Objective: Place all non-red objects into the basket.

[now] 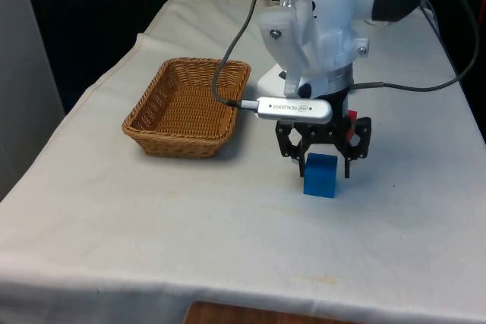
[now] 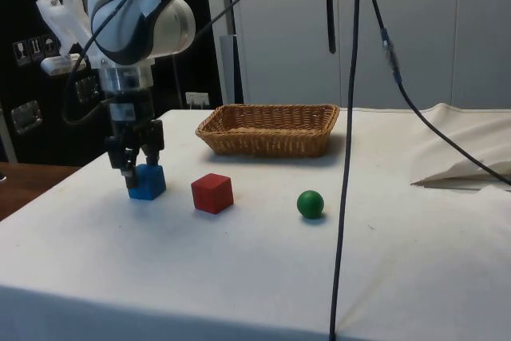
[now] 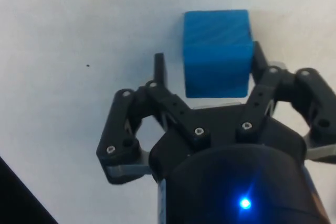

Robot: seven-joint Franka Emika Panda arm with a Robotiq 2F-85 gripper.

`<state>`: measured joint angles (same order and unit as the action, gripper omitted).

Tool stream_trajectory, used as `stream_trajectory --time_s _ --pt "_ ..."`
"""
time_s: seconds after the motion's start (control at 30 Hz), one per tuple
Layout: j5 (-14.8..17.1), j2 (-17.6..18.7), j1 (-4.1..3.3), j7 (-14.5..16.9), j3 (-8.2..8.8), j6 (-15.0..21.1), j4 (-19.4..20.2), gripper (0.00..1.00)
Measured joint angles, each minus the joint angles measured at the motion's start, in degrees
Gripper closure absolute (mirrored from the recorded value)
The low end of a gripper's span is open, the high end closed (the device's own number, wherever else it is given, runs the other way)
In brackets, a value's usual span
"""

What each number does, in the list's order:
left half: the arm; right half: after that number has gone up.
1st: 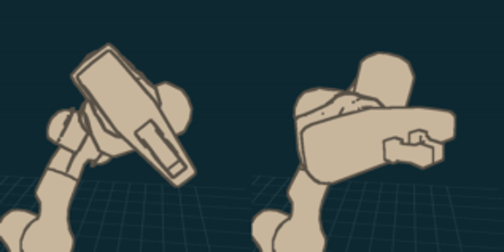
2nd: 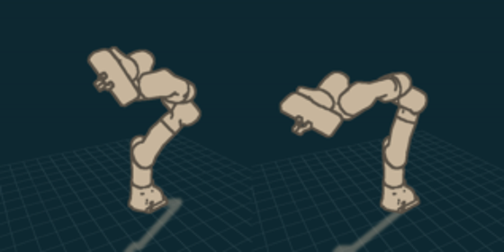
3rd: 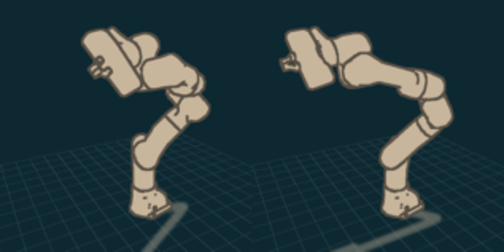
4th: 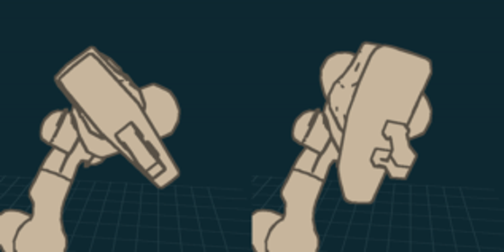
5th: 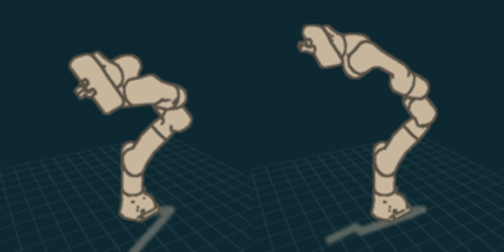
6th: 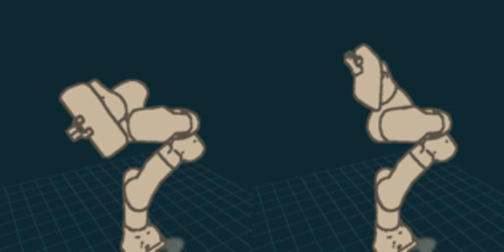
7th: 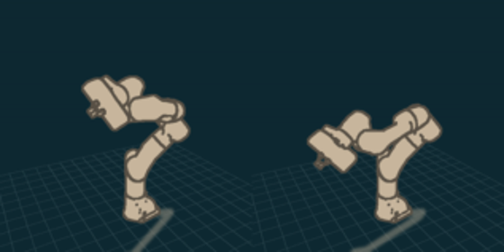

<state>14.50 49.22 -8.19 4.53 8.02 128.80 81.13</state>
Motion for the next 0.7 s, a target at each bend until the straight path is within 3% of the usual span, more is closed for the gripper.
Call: stream_trajectory --time_s 0.07,0.17,0.53,0.7 --pt "0.0 0.0 0.0 0.0 0.0 0.0 0.0 0.44" --pt "-0.06 -0.11 0.0 0.06 0.06 -0.11 0.0 0.51" --pt "-0.06 -0.23 -0.06 0.06 0.06 -0.17 0.0 0.5" --pt "-0.11 -2.12 0.0 0.06 0.29 -2.64 0.11 0.5"
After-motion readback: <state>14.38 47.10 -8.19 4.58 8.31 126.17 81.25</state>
